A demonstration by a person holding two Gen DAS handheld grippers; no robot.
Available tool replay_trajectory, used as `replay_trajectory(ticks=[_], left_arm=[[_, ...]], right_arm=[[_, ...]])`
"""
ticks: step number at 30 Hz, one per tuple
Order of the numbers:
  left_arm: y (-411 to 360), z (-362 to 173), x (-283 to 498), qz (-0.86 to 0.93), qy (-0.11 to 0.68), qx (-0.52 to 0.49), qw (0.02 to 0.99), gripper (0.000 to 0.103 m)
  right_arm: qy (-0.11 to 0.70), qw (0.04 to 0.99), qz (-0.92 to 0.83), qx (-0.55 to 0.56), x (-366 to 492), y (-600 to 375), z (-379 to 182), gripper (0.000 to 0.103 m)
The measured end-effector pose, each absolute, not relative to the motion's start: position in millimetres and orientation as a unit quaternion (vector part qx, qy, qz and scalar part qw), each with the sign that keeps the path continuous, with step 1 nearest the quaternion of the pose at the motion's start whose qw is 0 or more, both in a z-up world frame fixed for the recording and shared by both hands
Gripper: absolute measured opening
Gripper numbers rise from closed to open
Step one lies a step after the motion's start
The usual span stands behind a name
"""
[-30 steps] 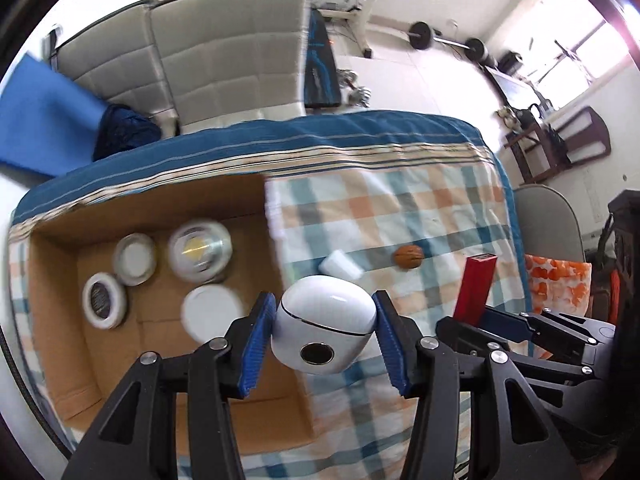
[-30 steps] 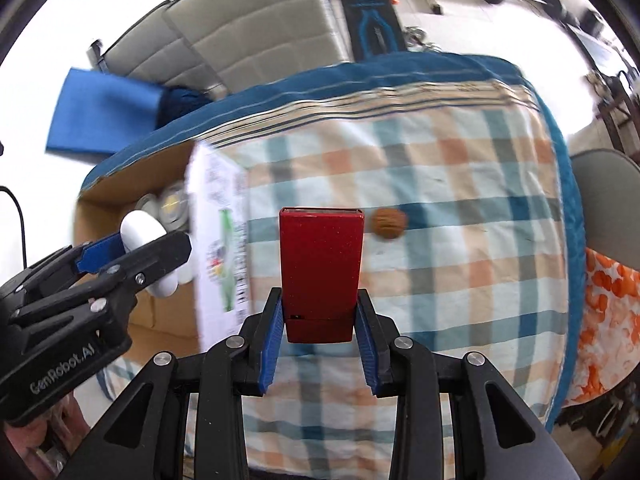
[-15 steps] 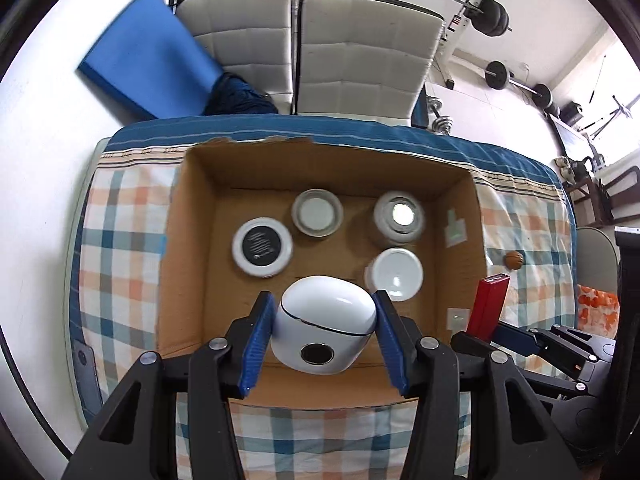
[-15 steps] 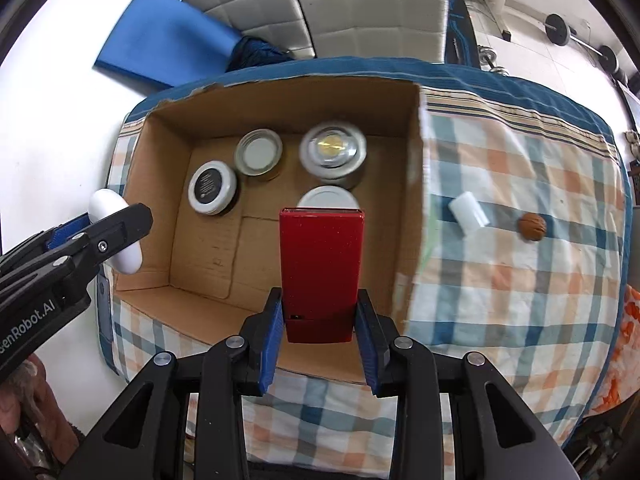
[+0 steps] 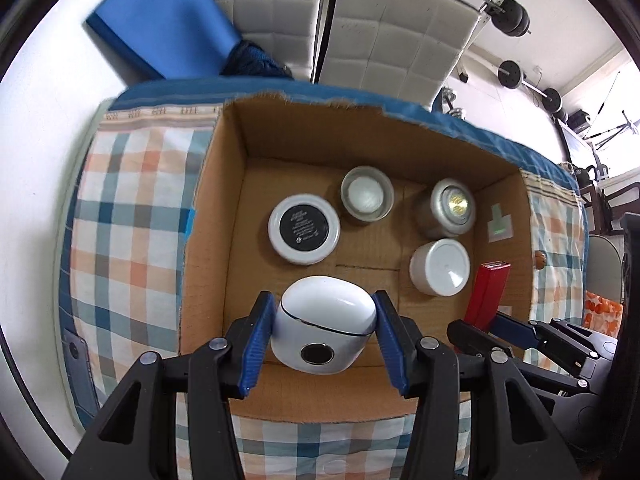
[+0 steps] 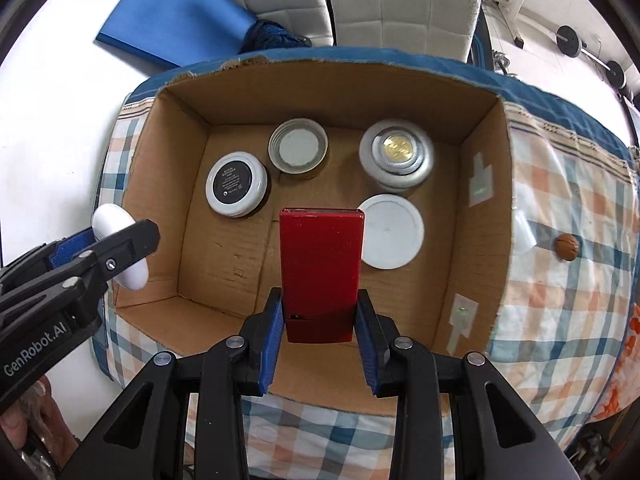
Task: Organize rigid objects
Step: 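Lift and carry the earbud case and red block over the box with both tools, then lower the earbud case and red block into the box and open both tools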
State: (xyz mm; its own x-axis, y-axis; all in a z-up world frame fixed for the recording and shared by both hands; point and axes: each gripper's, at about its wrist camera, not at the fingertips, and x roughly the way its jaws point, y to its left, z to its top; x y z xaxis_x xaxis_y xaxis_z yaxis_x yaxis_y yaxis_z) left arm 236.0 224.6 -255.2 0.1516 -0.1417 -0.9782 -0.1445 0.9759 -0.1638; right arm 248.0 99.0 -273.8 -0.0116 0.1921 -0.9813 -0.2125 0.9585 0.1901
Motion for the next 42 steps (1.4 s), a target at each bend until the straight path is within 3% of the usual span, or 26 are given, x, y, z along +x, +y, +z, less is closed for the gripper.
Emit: replay_trajectory(ticks=[12,19,24,27,31,38,42], left_arm=[[239.3,-364.2,256.8,-0.011,0.737,-0.119,0.665,0.047],[238.9,-384.4,260.6,-0.017,0.753,-0.115,0.648,0.045],[236.5,-375.9,260.8,-0.017,0.753,-0.119,0.646,0.047],[239.9,-361.1,260.0,-0.014,0.748,-0.126,0.652,0.047],[240.3,-331.3,255.5,-0.01,0.732,-0.129,0.669,0.053],[234.1,-277.4,236.1,0.001,0.697,-0.113,0.708,0.055],[231.5,-255.2,230.5,0.012,0.679,-0.104,0.726,0.071]], right_arm=[[0.747,0.65,0.141,-0.008,264.8,126.2,-370.0,0.036],[0.765,0.626,0.15,-0.019,272.7,139.3,-400.7,0.037],[0.772,0.618,0.147,-0.019,276.8,139.4,-406.7,0.038],[0.772,0.618,0.145,-0.015,275.3,135.6,-400.2,0.052],[0.763,0.63,0.145,-0.012,275.3,126.4,-378.3,0.059],[0.741,0.66,0.125,-0.018,263.1,100.7,-337.9,0.061],[0.725,0.678,0.118,-0.017,253.9,90.1,-315.1,0.07]])
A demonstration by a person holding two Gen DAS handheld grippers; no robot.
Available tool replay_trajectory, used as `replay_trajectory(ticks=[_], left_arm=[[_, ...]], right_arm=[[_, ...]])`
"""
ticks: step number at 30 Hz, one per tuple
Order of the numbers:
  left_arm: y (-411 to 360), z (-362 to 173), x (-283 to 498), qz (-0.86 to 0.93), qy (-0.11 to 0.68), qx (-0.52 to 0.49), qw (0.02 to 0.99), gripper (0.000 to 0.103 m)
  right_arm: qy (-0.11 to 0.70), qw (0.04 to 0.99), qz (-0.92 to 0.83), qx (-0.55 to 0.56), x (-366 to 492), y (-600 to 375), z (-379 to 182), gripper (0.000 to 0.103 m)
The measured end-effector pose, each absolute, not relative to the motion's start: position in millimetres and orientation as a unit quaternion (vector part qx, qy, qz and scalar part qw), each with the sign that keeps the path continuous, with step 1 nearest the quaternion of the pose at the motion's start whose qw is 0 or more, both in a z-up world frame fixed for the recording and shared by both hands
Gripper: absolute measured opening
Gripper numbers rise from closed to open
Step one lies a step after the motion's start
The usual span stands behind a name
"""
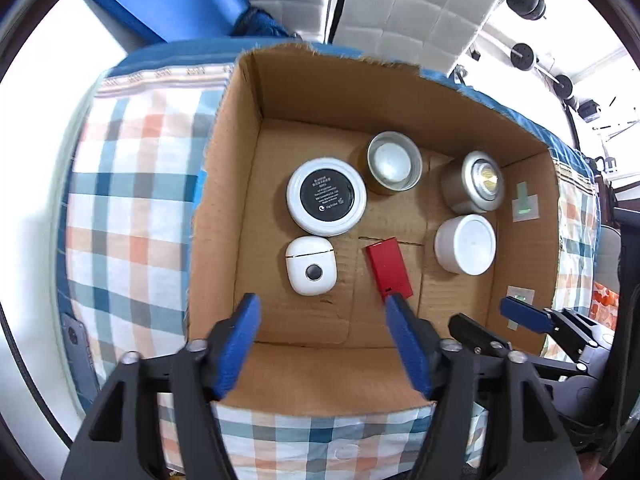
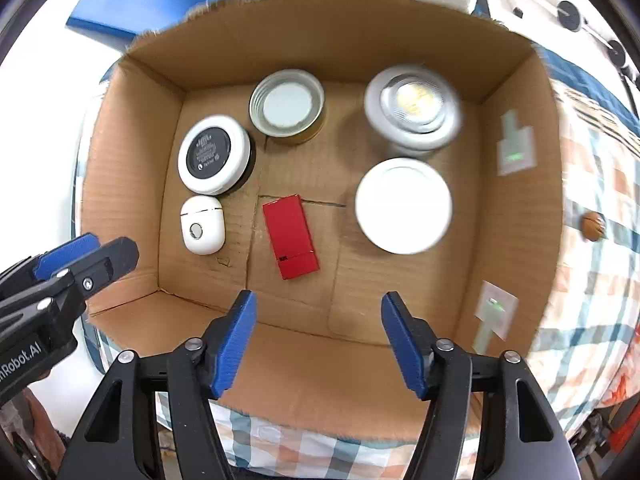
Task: Organize rigid objects
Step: 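Lower the earbud case and red block into the box and open both tools, then move both tools from the box toward the walnut and white cylinder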
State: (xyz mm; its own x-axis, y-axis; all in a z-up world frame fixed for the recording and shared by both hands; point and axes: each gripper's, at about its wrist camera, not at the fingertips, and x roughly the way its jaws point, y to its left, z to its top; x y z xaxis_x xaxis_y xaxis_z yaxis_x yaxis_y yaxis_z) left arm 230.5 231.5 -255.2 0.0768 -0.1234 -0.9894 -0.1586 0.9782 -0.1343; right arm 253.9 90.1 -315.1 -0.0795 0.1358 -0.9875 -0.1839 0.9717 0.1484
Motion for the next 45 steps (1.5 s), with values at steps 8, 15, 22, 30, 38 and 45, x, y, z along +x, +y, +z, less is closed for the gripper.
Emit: replay_trajectory(ticks=[8,15,22,30,38,45], left_arm=[[214.9,-227.4,207.4,0.019,0.652,-0.103,0.751,0.103],[196.1,-209.5,198.2,0.021,0.643,-0.102,0.759,0.103],[166.2,-185.9,196.6,0.02,0.624,-0.09,0.776,0.103],[96.4,-165.1,221.5,-0.013,0.605,-0.08,0.792,0.103],[-11.1,-193.6,285.6,-0.055,0.624,-0.062,0.777,0.103],[-69.3,-246.6,332.3,-0.056,0.667,-0.046,0.741,0.103]], right_arm=[[0.698,0.708,0.107,0.002,233.0,74.6,-264.6,0.103],[0.684,0.721,0.111,0.008,220.1,53.3,-238.2,0.103],[0.67,0.732,0.118,0.027,212.9,23.5,-215.2,0.103],[0.653,0.752,0.076,0.057,224.3,-59.8,-194.5,0.103],[0.659,0.747,-0.007,0.09,259.1,-179.0,-212.4,0.103],[0.678,0.722,-0.03,0.132,293.0,-245.1,-267.5,0.102]])
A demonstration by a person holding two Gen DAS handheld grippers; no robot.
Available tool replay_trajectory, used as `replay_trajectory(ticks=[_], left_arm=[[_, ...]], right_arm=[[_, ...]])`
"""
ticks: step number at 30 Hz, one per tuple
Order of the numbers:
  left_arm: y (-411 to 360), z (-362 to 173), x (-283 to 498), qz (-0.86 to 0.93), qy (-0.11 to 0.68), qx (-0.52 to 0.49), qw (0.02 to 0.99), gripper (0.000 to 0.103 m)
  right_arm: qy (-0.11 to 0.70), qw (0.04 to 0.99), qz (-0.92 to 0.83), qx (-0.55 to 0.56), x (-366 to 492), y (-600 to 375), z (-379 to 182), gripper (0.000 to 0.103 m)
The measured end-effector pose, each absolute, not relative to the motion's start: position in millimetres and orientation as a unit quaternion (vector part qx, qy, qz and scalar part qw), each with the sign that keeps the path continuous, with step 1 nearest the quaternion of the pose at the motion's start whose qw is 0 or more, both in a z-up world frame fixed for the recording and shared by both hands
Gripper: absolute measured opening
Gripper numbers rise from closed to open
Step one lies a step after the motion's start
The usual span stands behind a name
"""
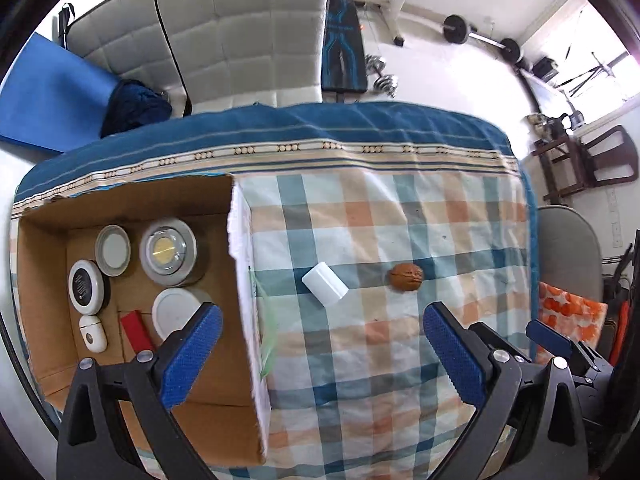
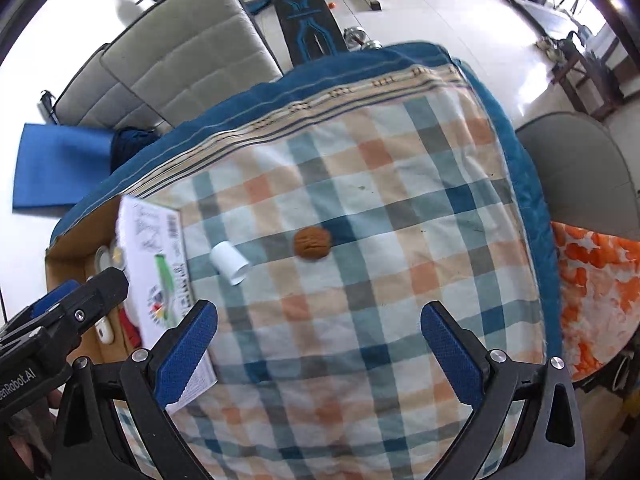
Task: Organize rigid objects
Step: 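Move both tools from the box toward the walnut and white cylinder, then grasp the walnut with right tool while left tool grasps the white cylinder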
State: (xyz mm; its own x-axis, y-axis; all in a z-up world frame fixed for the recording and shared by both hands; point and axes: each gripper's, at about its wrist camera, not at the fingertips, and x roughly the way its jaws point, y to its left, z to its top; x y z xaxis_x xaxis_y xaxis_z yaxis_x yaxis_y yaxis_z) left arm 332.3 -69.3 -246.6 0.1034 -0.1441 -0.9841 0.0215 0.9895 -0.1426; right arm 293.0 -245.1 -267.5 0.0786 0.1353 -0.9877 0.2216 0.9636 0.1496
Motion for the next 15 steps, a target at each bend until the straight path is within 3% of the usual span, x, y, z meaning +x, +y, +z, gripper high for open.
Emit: replay_trajectory(ticks=[7,15], left_arm=[[-81.5,-292.5,351.8,-0.013,0.693,-0.015,0.72,0.103],[-83.3,-308.0,362.4,0.027,0.695,0.017,0.718,0.103]], right_arm=[[0.716,0.678,-0.02,0.166,323.6,-246.0,-347.9,0.075],[0.736,0.651,-0.007,0.186,343.9,-233.7,-397.1,0.063]])
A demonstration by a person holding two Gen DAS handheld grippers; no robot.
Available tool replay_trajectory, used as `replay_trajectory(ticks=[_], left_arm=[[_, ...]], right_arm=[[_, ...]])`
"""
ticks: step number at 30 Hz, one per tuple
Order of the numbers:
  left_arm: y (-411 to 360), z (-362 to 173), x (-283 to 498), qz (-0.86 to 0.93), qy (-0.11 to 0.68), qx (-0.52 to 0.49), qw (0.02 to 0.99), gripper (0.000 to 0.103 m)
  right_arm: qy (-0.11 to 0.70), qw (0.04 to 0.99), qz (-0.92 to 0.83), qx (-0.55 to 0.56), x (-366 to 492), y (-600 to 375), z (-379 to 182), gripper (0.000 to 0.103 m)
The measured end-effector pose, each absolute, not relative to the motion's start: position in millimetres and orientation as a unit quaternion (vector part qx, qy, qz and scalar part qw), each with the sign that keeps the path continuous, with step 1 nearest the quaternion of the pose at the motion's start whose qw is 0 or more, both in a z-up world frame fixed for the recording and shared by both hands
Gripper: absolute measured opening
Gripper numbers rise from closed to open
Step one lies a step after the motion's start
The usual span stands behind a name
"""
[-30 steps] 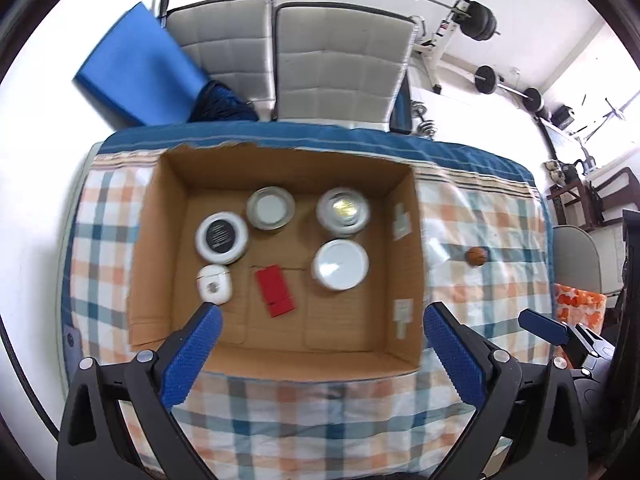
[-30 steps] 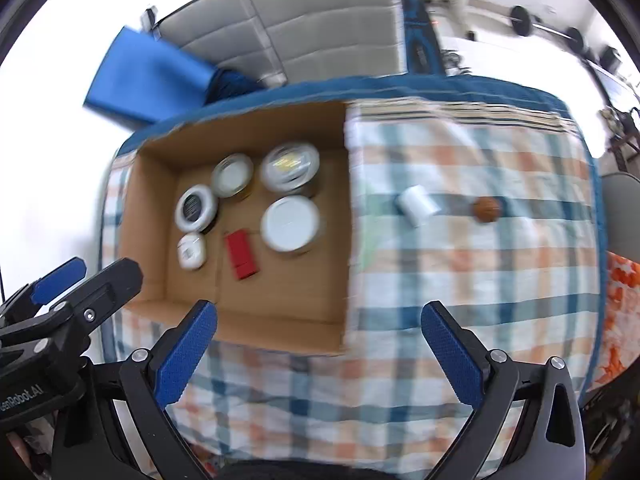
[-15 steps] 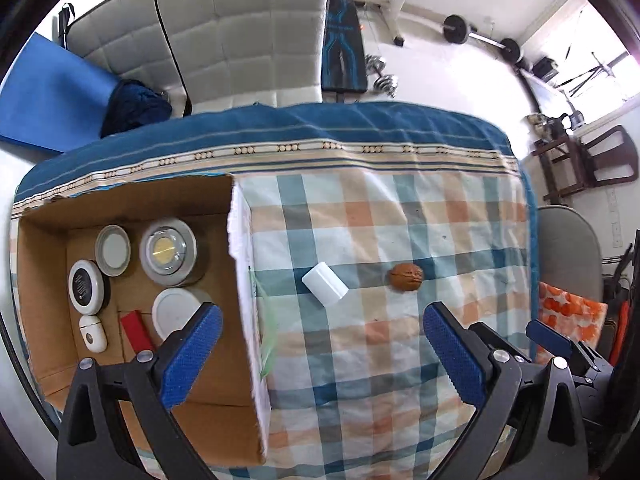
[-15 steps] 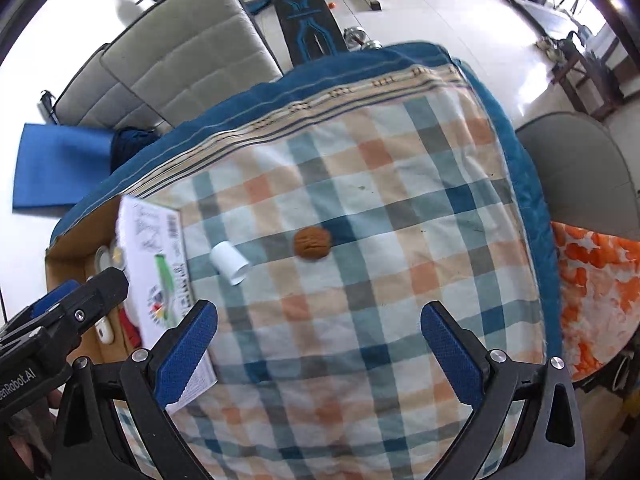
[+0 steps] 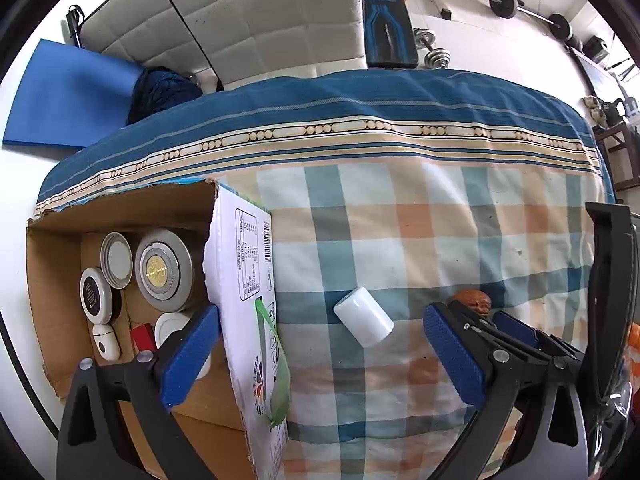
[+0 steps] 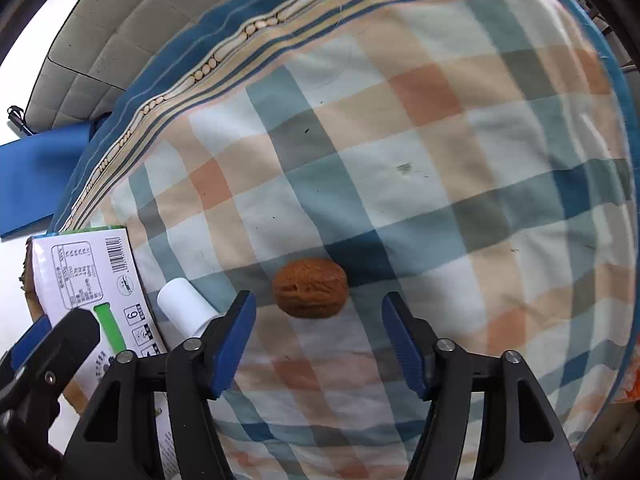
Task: Organize rigid objects
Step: 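Grasp the walnut with right tool while left tool grasps the white cylinder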
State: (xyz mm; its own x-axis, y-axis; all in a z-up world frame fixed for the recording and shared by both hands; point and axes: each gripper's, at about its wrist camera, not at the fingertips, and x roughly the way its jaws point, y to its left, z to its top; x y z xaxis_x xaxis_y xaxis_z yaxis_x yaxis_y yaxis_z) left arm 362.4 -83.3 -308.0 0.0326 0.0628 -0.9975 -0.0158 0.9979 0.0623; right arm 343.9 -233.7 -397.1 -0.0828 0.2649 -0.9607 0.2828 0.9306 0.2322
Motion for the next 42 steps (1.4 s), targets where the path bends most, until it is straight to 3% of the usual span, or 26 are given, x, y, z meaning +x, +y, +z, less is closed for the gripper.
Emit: replay_trajectory(ticks=[5,17,34,36,39,41,42], left_arm=[[-85.0,-315.9,363.1,0.038,0.698,0.031,0.714,0.103],[-135.6,-255.4,353.7,0.005,0.625,0.055,0.779,0.103],[-134.6,-382.2,373.5,0.06,0.73,0.009,0.681,0.103],[-130.8,-391.4,375.0,0.065,0.735,0.004,0.675,0.1],[-127.0,-402.5,376.3,0.069,0.743,0.001,0.665,0.086],[-126.6,-409.6,374.8,0.065,0.748,-0.01,0.66,0.068],[-125.8,-410.7,374.2,0.061,0.748,-0.018,0.661,0.067]], right_arm=[[0.738,0.653,-0.008,0.168,347.0,-228.9,-406.6,0.044],[0.711,0.686,-0.026,0.152,313.9,-298.1,-357.1,0.044],[0.714,0.686,-0.057,0.13,299.5,-332.1,-365.1,0.044],[0.713,0.688,-0.055,0.124,301.8,-323.1,-366.9,0.044],[0.712,0.69,-0.054,0.12,300.9,-321.1,-364.7,0.044],[0.713,0.688,-0.053,0.12,299.5,-321.0,-365.4,0.044],[0.714,0.688,-0.053,0.12,298.0,-323.4,-363.4,0.044]])
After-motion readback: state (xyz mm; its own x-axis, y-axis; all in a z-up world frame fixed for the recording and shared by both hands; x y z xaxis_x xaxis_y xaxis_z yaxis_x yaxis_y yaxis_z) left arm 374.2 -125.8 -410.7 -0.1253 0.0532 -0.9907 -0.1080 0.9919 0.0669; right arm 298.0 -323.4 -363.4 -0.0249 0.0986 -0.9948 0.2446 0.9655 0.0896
